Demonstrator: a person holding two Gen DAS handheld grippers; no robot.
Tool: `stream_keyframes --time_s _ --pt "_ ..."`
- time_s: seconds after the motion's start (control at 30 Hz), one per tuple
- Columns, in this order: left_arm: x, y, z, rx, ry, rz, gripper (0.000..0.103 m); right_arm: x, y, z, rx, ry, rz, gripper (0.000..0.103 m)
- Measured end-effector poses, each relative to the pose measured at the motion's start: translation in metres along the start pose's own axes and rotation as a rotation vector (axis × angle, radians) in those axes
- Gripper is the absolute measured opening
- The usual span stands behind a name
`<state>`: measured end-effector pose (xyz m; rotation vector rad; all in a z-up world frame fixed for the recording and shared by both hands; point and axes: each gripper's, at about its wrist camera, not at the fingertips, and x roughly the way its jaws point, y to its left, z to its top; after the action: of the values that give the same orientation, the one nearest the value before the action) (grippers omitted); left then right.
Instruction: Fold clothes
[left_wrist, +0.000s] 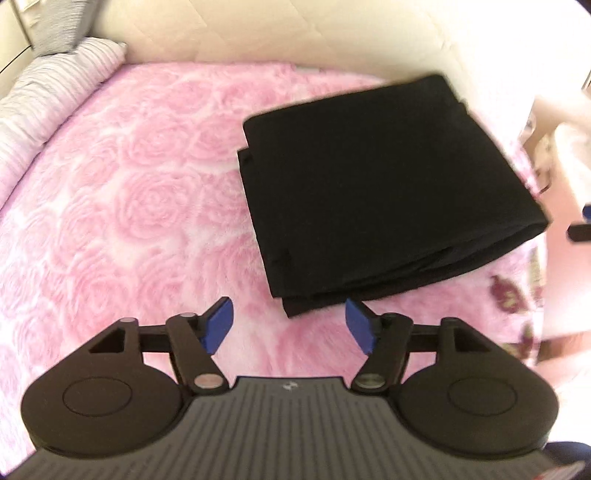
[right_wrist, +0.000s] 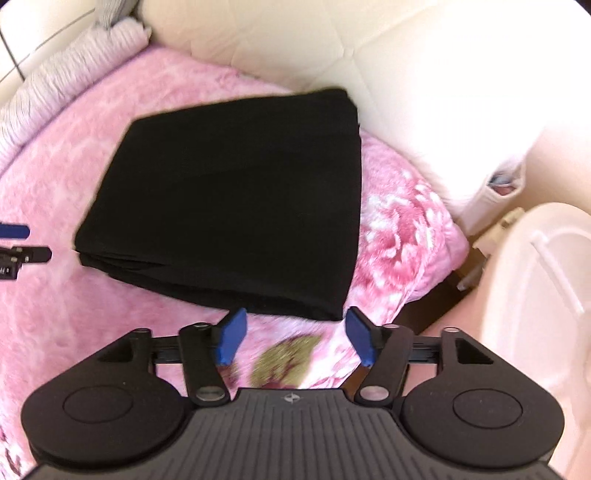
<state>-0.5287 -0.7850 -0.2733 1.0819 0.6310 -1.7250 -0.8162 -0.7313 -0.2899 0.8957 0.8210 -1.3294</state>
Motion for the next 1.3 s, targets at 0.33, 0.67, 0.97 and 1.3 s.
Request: stream_keyframes --time_s 0.33,0.67,0.97,1.3 --pt "-0.097 -0.009 -0.024 -0.086 -0.108 -0.018 0.102 -0.105 0.053 -0.015 0.087 -0.086 -0.005 0.089" --pt "-0.143 -0.036 -0.031 -0.164 -0.106 -0.006 0.102 -0.137 0.06 -0.017 0.07 -0.092 0.015 0.089" --pt "-0.164 -0.051 -0.045 -0.221 -0.065 0.018 0.102 -0.149 0.057 -0.031 0.073 -0.075 0.014 0.089" --pt "-0.194 -0.05 -0.05 -0.178 -0.112 -0.03 0.102 -0.183 0.074 -0.053 0.149 -0.128 -0.03 0.089"
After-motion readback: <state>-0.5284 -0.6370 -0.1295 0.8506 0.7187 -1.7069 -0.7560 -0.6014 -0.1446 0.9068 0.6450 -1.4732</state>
